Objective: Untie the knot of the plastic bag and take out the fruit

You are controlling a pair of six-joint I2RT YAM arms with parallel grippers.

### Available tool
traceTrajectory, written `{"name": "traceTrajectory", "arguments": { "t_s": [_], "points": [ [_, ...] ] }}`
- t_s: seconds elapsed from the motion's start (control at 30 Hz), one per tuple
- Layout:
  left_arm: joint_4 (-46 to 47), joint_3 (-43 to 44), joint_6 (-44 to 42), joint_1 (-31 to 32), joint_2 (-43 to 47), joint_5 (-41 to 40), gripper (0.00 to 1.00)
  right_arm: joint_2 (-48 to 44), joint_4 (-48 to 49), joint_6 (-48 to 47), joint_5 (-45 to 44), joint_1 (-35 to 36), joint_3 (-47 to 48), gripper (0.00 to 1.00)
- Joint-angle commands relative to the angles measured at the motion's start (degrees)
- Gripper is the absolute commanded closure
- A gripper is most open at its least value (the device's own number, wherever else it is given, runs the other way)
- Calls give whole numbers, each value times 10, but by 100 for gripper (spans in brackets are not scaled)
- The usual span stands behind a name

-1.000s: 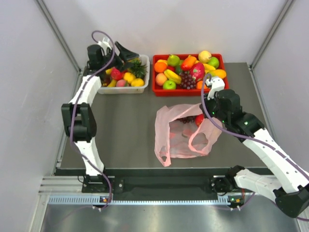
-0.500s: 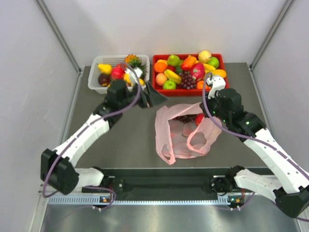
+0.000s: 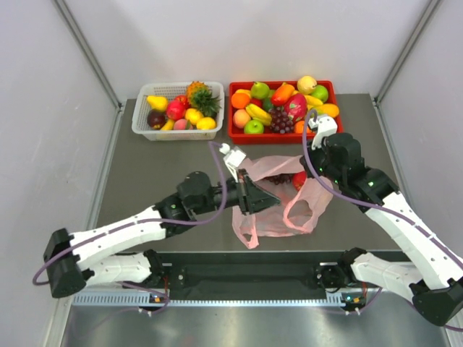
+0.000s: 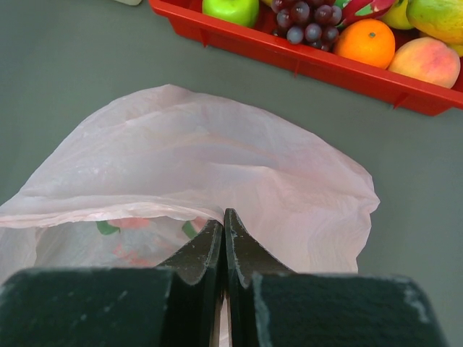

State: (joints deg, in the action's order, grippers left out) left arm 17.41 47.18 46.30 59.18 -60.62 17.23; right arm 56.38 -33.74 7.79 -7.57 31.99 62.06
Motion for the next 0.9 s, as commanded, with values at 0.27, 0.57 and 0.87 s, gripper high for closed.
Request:
{"name": "traceTrajectory", "arguments": {
  "t_s": [0.27, 0.57, 0.87],
  "points": [
    [2, 22, -79, 41, -159, -289, 100, -7, -5, 2, 5, -5, 35, 100],
    [15, 66, -51, 41, -325, -405, 83, -6, 2, 4, 10, -5, 28, 100],
    [107, 63, 52, -5, -411, -432, 65, -5, 7, 7, 28, -4, 19, 100]
  ]
}}
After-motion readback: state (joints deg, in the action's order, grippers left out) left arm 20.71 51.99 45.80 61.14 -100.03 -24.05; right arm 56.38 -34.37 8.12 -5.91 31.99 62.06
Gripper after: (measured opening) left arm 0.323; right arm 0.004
